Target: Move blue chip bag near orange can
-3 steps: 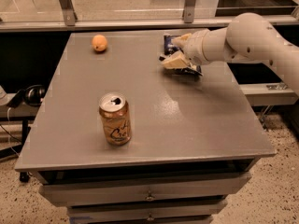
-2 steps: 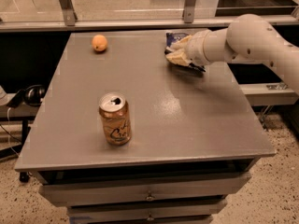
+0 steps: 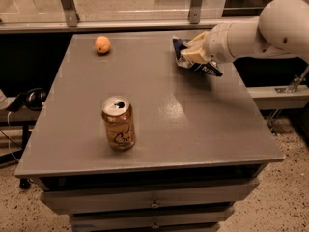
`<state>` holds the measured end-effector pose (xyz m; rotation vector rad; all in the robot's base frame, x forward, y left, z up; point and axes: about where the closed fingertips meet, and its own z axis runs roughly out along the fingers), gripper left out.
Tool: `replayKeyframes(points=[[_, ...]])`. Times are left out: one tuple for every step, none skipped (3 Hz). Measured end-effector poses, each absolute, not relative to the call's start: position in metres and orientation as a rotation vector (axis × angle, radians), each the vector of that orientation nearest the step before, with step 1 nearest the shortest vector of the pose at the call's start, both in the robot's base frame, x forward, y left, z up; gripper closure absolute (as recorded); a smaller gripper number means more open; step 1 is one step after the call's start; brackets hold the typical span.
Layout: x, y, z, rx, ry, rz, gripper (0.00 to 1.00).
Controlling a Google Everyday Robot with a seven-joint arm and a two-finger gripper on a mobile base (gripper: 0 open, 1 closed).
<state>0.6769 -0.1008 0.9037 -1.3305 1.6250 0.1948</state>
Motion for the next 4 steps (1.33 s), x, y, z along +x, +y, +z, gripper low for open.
replayKeyframes(points=[[0.634, -0.099, 0.914, -1.404, 1.595, 0.360, 1.00], [0.585, -0.097, 0.916, -1.484, 1.571, 0.539, 1.00], [0.522, -0.094, 0.914, -1.583, 1.515, 0.735, 1.00], [0.455, -0.095, 0.913, -1.677, 1.429, 0.931, 1.00]])
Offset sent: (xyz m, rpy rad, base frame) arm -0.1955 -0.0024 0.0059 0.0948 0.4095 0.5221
